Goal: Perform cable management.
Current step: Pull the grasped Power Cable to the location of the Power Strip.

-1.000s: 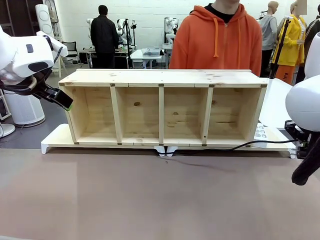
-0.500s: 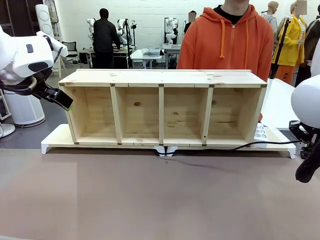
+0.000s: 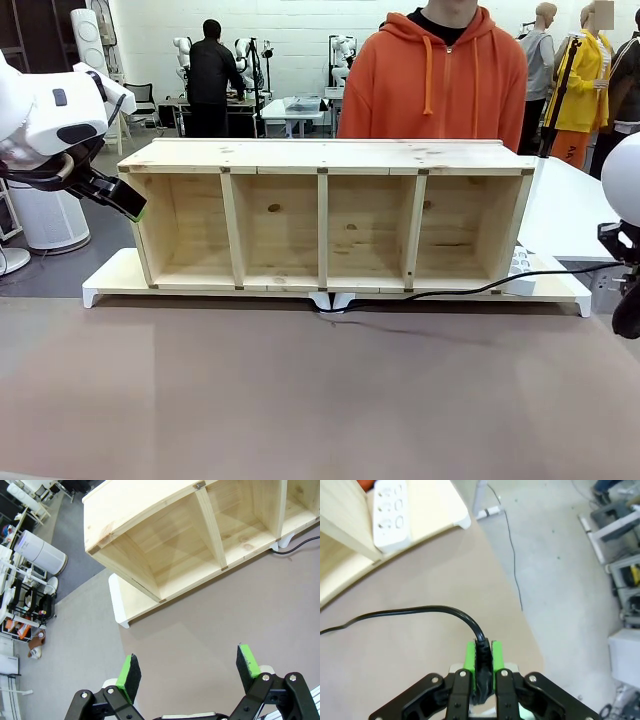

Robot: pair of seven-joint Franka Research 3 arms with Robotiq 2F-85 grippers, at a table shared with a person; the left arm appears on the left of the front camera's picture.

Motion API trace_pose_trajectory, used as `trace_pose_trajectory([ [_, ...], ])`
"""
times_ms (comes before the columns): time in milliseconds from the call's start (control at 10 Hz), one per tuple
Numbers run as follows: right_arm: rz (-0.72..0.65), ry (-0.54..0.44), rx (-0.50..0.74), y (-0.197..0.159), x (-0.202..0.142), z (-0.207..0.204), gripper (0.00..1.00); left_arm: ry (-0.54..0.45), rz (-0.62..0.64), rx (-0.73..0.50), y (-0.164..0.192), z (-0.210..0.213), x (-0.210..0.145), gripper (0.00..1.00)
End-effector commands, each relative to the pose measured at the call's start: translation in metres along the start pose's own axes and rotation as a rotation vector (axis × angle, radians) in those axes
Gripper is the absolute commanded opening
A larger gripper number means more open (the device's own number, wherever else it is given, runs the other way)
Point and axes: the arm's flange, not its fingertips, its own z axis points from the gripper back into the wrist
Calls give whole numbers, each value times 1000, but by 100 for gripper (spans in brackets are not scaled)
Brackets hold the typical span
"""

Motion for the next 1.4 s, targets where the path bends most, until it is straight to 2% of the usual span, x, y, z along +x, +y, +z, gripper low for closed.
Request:
trace_pose_trajectory([
  [0, 65, -65, 13, -9, 32, -5, 16, -11, 0, 2, 0, -2, 2, 100],
  [200, 136, -134, 80, -2, 52, -8, 16, -11, 0, 2, 0, -2, 2, 100],
  [700, 193, -201, 185, 23, 87, -1, 16, -11, 0, 2, 0, -2, 2, 100],
  [1300, 220, -180, 172, 39, 120, -13, 16, -11, 0, 2, 0, -2, 2, 100],
])
